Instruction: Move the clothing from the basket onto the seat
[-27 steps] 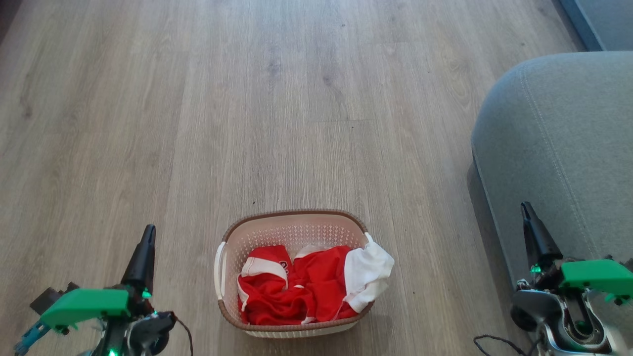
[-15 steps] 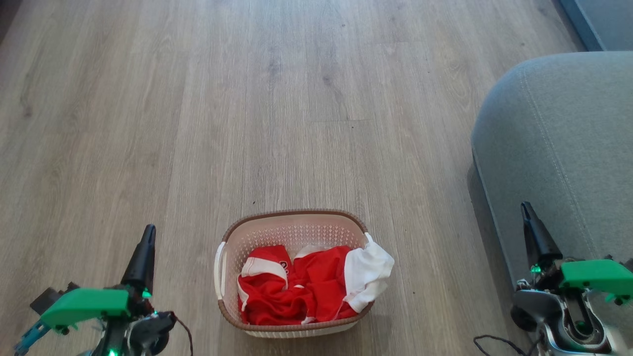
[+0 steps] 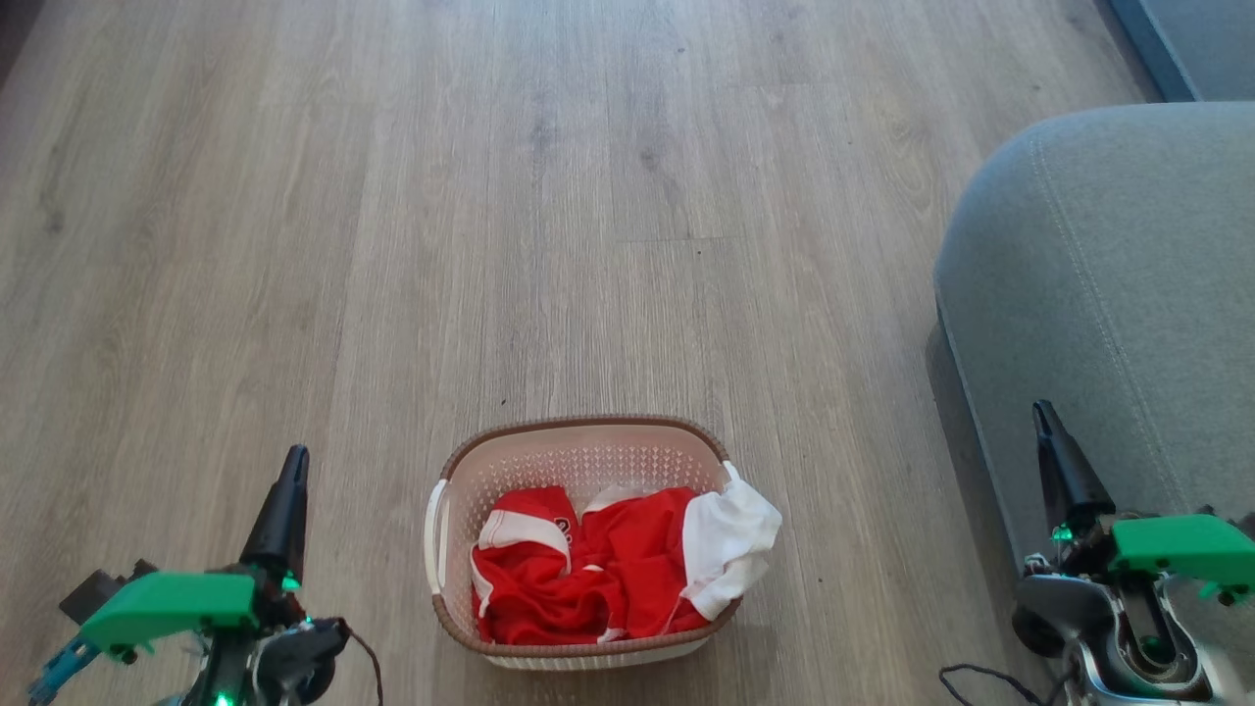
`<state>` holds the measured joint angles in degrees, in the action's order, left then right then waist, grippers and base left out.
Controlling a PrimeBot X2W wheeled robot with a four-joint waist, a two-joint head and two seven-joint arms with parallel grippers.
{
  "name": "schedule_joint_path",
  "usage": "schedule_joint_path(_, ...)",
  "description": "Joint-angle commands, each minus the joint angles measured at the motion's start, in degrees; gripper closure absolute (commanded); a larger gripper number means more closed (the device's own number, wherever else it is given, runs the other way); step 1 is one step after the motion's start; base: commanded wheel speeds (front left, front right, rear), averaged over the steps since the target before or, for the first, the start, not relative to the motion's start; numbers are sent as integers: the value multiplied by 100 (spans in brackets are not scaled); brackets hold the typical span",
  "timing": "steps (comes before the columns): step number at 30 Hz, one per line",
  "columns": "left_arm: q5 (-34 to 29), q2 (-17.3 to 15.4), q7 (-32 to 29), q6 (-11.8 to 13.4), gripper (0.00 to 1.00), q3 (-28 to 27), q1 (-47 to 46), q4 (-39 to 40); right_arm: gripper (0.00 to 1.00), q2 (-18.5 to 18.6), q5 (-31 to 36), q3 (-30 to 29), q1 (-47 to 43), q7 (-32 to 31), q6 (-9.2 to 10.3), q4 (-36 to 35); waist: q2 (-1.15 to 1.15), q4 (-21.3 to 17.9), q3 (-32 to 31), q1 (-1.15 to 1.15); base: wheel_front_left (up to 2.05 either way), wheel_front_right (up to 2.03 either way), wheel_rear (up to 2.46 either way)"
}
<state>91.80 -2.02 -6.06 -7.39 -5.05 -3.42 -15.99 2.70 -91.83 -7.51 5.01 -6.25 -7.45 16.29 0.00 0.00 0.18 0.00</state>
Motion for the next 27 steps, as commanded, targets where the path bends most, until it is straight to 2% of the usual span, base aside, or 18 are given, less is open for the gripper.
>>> schedule_joint_path(1, 39, -86, -41, -10, 100, -145, -276, 196, 100, 18, -36, 101, 117, -22, -3, -226, 0, 0, 0, 0, 0, 0, 0)
schedule_joint_path(27, 39, -86, -41, -10, 100, -145, -276, 196, 100, 18, -36, 101, 117, -22, -3, -226, 0, 0, 0, 0, 0, 0, 0)
